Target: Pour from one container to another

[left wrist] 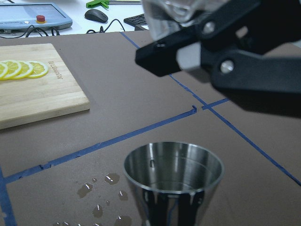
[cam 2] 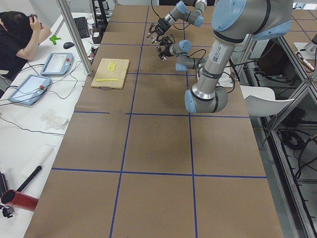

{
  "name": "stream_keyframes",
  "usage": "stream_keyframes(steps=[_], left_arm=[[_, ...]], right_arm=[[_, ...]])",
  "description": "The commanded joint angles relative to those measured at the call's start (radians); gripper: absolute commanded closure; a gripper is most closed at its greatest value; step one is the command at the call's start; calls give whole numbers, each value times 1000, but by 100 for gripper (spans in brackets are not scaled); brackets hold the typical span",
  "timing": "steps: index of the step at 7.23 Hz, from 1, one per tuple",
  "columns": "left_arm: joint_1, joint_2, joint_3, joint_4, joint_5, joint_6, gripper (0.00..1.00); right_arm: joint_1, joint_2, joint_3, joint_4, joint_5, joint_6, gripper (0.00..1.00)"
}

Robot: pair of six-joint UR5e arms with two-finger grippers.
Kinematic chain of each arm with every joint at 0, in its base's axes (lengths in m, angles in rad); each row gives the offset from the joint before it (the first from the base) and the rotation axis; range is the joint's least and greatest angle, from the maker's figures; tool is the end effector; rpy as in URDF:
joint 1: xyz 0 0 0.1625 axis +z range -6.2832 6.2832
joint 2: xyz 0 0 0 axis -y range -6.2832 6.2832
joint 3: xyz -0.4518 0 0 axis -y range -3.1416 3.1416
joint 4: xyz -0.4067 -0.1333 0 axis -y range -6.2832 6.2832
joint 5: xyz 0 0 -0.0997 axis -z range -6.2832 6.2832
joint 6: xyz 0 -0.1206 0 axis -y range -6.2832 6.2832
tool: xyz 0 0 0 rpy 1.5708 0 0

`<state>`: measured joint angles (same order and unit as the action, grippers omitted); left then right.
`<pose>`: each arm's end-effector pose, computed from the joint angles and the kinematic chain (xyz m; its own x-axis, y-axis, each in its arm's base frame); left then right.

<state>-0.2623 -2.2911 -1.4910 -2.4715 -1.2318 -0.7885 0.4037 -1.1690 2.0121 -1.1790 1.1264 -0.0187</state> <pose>0.6704 -0.3595 0.1627 0.4189 0.5759 -0.7021 0.3810 0.5903 0.7116 -0.4633 -0.3992 0.2164 0.7221 -0.6732 -0.1593 0.3167 0.1169 0.9413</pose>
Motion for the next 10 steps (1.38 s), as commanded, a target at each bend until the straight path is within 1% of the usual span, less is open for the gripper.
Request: stream_keyframes(steps=[1, 2, 5, 6, 7, 10], left_arm=[[0, 1, 0, -13, 0, 0, 100], [0, 1, 0, -15, 0, 2, 100], [0, 1, 1, -15, 0, 2, 100], [0, 1, 3, -15, 0, 2, 100], [-1, 1, 6, -15, 0, 2, 100], [-1, -1, 6, -15, 0, 2, 100]], right_arm=[[-5, 2, 0, -4, -20, -41, 100], [-6, 2, 0, -5, -37, -70, 100], [-35, 0, 0, -7, -88, -82, 100], [-54, 0, 2, -7, -149, -122, 100], [-68, -1, 7, -7, -161, -122, 100], [-71, -1, 8, -7, -163, -124, 100]])
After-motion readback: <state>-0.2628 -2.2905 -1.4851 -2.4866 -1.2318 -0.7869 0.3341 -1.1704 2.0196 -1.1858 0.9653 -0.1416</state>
